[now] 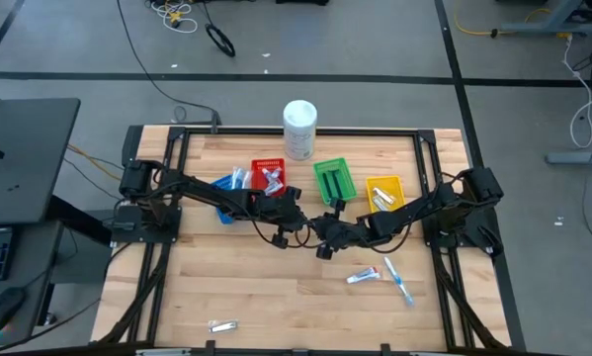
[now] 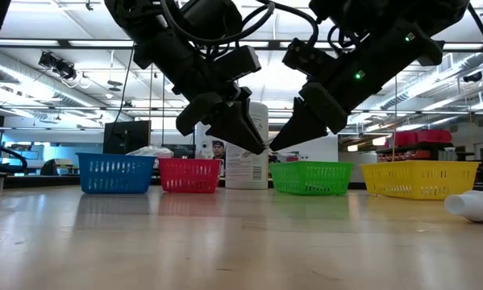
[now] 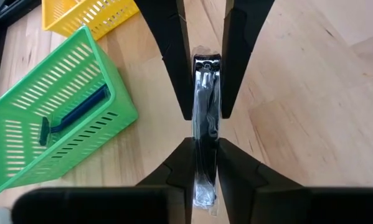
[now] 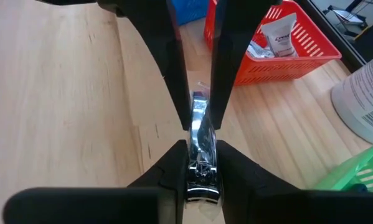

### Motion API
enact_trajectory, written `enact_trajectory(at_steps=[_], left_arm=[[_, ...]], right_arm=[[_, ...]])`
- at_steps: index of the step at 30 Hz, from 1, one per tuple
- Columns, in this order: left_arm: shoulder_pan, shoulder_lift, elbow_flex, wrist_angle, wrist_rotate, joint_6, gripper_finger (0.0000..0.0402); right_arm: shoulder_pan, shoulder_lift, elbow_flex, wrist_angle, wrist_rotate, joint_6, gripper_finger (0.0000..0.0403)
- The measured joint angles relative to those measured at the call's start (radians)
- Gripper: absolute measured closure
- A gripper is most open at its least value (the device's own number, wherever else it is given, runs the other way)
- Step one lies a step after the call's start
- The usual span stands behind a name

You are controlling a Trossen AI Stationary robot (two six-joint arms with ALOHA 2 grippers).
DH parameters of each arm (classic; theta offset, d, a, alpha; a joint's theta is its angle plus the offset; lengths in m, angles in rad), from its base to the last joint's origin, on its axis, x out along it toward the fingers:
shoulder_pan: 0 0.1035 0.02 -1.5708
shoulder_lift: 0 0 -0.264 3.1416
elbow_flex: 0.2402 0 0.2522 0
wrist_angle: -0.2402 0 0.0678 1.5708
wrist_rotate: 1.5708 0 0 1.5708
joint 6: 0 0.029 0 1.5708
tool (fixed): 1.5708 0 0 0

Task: Pick & Place Travel size toiletries
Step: Put the nail cutter into the yellow bin

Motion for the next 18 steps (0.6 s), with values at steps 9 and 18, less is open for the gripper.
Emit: enact_trajectory(at_steps=[9,18], left_arm=[[0.0,0.0,0.0,0.006,-0.001,-0.002,0.0305],[0.002,0.0,0.0,0.008,-0.074,-0.065,0.026]], right_arm=[[0.0,-0.001,0.0,-0.03,-0.003,0.079,0.0336],[0.005,-0.026,0.0,-0.17,-0.011,0.279,0.0337]])
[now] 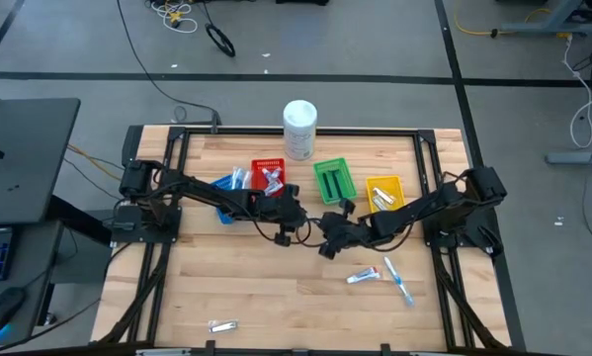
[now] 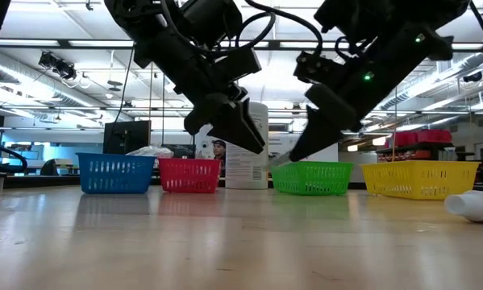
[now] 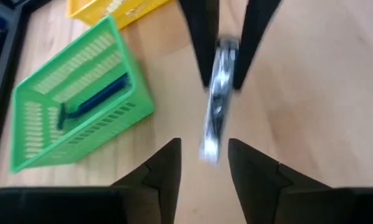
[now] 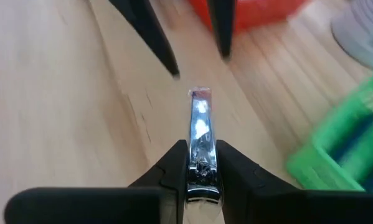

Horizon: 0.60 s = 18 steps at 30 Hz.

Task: Pick & Place Travel size toiletries
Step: Put the nail cutter into the yellow bin

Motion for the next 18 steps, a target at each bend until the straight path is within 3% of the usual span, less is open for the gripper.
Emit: enact_trajectory(at_steps=[8,11,18], left_arm=[[0.007,0.0,0.0,0.003,-0.026,-0.009,0.0253],[0.011,0.0,0.0,0.006,-0.026,-0.009,0.0256],[0.013,0.0,0.0,0.013,-0.025,-0.009,0.0257]], right_arm=[[0.026,-0.178,0.001,-0.435,0.077,0.224,0.0337],[0.033,-0.275,0.001,-0.658,0.13,0.383,0.0337],[0.03,-0.4,0.001,-1.122,0.079,0.846,0.0337]])
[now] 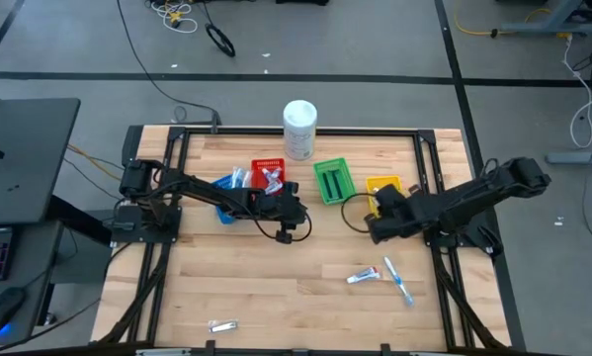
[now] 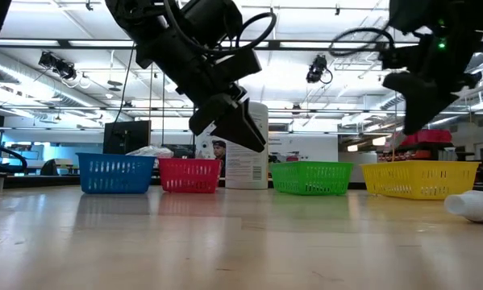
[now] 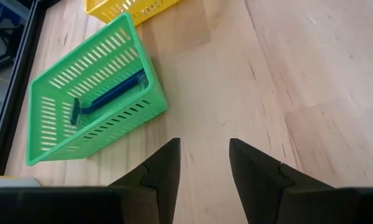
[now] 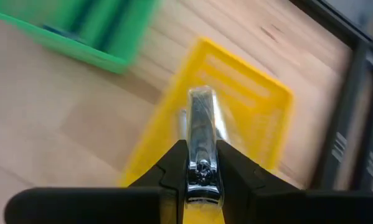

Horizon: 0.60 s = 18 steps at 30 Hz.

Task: Pick & Place Travel size toiletries
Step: Put the nail cutter into the yellow bin

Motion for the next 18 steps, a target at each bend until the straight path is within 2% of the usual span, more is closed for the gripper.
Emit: enact_trajectory(at_steps=[2,7,13,18], left_arm=[[0.0,0.0,0.0,0.003,0.0,0.001,0.0257],[0.0,0.0,0.0,0.002,0.0,0.0,0.0257],[0.0,0.0,0.0,0.002,0.0,0.0,0.0257],[0.0,0.0,0.0,0.002,0.0,0.0,0.0257]], right_arm=[[0.0,-0.003,0.0,-0.055,-0.011,0.046,0.0337],[-0.001,-0.003,-0.031,-0.031,-0.035,0.048,0.0337],[-0.002,-0.003,-0.158,0.112,-0.037,0.074,0.0336],[-0.018,-0.002,-0.236,0.21,-0.053,0.077,0.0318]])
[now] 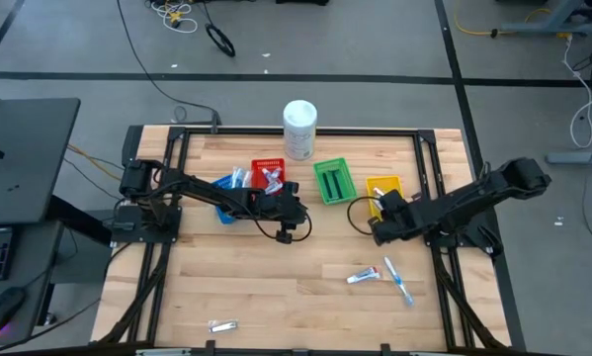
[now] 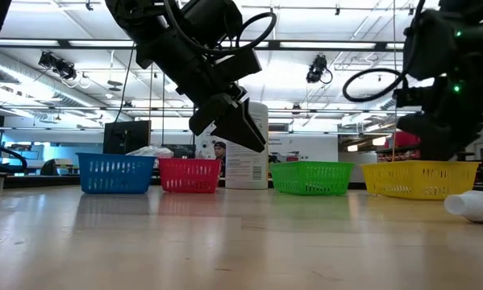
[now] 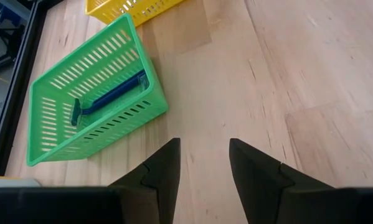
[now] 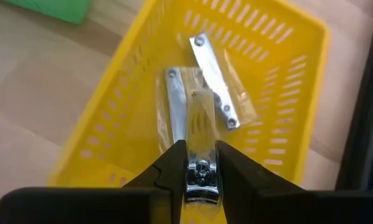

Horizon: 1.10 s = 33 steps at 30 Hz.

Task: Pick & Place Travel size toiletries
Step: Put the nail cutter into the yellow bin, then put the blue toothbrush into the blue bin

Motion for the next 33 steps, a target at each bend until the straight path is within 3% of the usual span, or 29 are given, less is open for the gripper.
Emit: enact_trajectory(at_steps=[9,16,25,29,33], left_arm=[[0.0,0.0,0.0,0.0,0.0,0.0,0.0258],[0.0,0.0,0.0,0.0,0.0,0.0,0.026],[-0.011,0.0,0.0,0.005,0.001,-0.054,0.0263],[-0.012,-0.004,0.0,0.038,0.127,-0.178,0.027],[-0.014,-0.004,0.0,0.064,0.237,-0.273,0.0279]], right_arm=[[-0.061,0.0,-0.007,0.008,-0.037,-0.092,0.0294],[-0.105,0.0,0.051,0.011,-0.129,-0.257,0.0293],[-0.113,0.0,0.277,0.053,0.043,-0.528,0.0292],[-0.113,-0.001,0.305,0.198,0.023,-0.649,0.0292],[-0.113,-0.001,0.305,0.28,-0.134,-0.674,0.0292]])
